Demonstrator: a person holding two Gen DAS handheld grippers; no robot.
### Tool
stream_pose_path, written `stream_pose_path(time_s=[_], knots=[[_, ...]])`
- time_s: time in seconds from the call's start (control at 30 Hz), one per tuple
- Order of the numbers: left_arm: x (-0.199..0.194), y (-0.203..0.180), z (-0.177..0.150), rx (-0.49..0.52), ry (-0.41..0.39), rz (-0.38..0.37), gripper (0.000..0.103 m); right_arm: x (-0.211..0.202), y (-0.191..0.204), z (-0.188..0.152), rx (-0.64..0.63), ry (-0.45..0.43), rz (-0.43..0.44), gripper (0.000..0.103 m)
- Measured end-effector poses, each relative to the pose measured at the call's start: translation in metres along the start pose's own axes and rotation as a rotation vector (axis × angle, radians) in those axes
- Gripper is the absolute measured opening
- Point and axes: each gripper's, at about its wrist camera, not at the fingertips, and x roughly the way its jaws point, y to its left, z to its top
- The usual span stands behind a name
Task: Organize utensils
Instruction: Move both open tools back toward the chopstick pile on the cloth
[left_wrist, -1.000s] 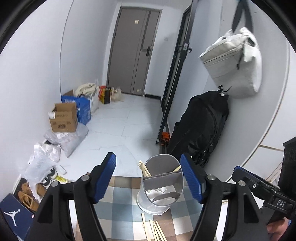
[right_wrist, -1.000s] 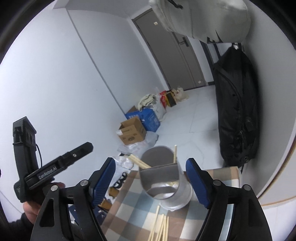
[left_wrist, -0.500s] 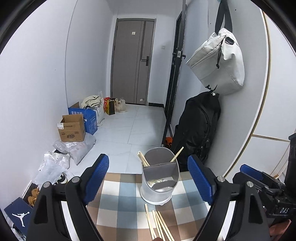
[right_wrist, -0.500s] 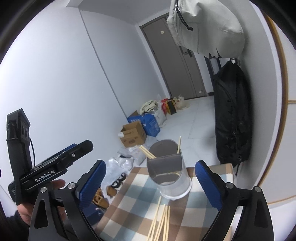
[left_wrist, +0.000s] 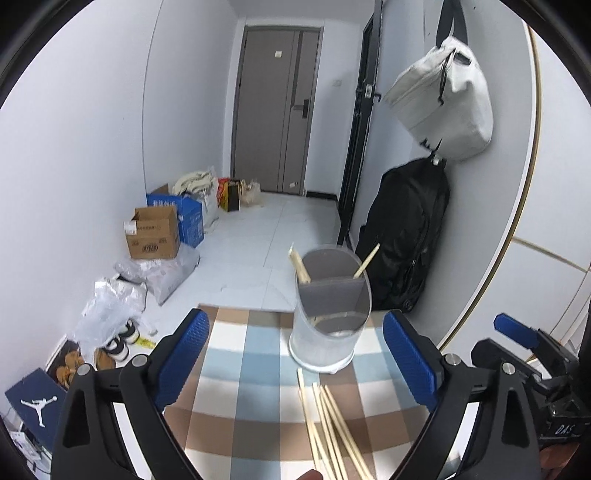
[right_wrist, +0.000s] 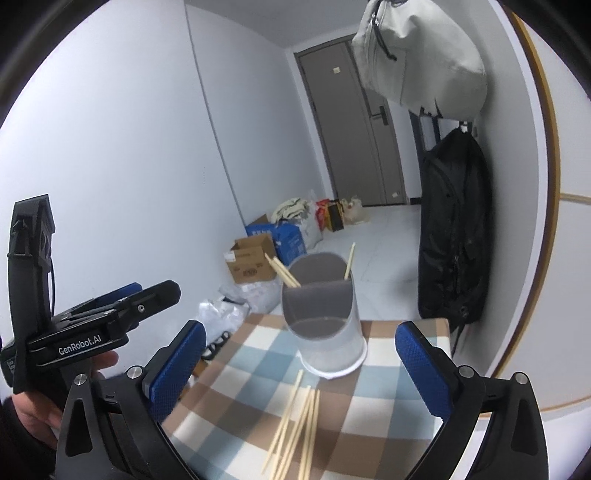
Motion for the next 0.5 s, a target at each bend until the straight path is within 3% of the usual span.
stream_pose_path(time_s=[0.17,0.33,0.5], knots=[[0.019,0.009,-0.019,-0.02,0.067,0.01,0.093,0.026,-0.003,-0.006,-0.025,0.057,-0.013,0.103],[0.043,0.013,-0.036,-0.029,0.165,0.004,0.093,0.04,-0.003,-0.019,-0.056,0.06,0.003,0.103],[0.074,0.009,-0.049,0.01,0.281,0.016,0.093,0.049,-0.017,-0.018,0.024,0.071,0.018,0.103]])
